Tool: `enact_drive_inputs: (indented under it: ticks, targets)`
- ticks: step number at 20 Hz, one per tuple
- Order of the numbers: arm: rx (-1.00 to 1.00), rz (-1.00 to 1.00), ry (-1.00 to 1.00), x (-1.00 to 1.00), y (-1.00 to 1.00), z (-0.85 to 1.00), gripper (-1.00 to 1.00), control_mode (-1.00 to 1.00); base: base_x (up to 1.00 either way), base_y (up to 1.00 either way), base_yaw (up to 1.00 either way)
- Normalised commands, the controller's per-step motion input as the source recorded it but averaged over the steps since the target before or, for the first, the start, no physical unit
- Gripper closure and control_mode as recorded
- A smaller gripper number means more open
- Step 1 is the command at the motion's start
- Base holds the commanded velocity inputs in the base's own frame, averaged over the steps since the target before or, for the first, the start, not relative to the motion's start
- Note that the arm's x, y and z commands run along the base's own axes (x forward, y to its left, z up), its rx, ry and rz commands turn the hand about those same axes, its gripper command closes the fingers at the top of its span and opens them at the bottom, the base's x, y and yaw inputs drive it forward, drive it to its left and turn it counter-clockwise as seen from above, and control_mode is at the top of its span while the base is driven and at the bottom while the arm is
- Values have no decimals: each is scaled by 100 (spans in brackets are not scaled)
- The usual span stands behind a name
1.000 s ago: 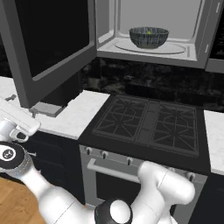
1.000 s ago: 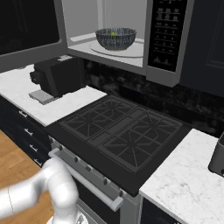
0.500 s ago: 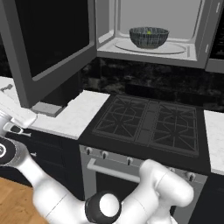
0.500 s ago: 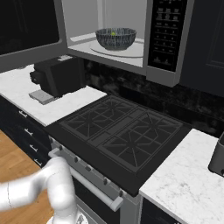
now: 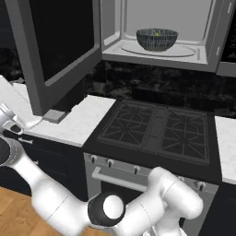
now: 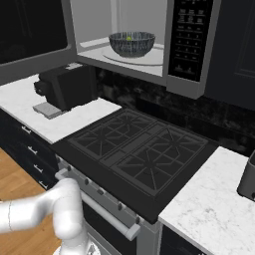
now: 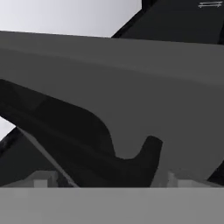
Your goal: Pick the broccoli from the sink and place it in the bowl. Then pick the bowl and place it in the microwave. Then close the microwave door and press the start button.
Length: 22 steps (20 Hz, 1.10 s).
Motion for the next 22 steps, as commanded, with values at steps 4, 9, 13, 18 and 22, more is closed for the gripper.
enact_drive_inputs:
  ticks: [4, 9, 13, 18, 22]
  targets:
    - [26, 9, -32, -11, -76, 23, -100, -100, 0, 0, 0]
    - [25, 11, -23, -12, -91, 17, -100, -100, 0, 0, 0]
    - [25, 25, -9, 0, -100, 0, -100, -100, 0, 0, 0]
    - [26, 27, -15, 0, -100, 0, -100, -100, 0, 0, 0]
    - [27, 27, -24, -3, -100, 1, -100, -100, 0, 0, 0]
